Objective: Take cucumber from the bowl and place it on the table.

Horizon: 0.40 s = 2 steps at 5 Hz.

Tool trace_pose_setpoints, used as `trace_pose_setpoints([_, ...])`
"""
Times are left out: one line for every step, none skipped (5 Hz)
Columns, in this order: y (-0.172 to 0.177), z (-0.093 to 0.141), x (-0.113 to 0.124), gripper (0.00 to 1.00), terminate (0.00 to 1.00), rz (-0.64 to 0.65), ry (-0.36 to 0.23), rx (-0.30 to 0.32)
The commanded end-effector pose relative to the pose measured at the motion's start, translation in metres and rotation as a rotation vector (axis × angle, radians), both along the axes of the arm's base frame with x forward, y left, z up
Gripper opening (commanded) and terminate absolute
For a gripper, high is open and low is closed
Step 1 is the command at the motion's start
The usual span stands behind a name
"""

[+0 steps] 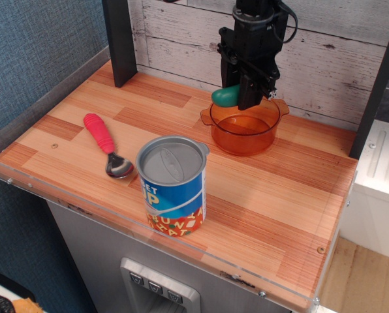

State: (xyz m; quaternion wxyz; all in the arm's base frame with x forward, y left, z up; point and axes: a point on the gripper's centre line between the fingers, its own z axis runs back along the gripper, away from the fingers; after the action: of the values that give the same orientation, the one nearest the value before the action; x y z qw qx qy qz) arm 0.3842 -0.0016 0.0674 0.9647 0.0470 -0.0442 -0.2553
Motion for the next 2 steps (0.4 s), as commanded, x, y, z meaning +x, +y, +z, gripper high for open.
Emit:
trace_pose_setpoints([0.040,0.032,-0.008,0.00,0.00,0.395,-0.041,-0.050])
trace_pose_setpoints([0.062,0.029,-0.016,0.00,0.00,0.523,-0.039,-0.064])
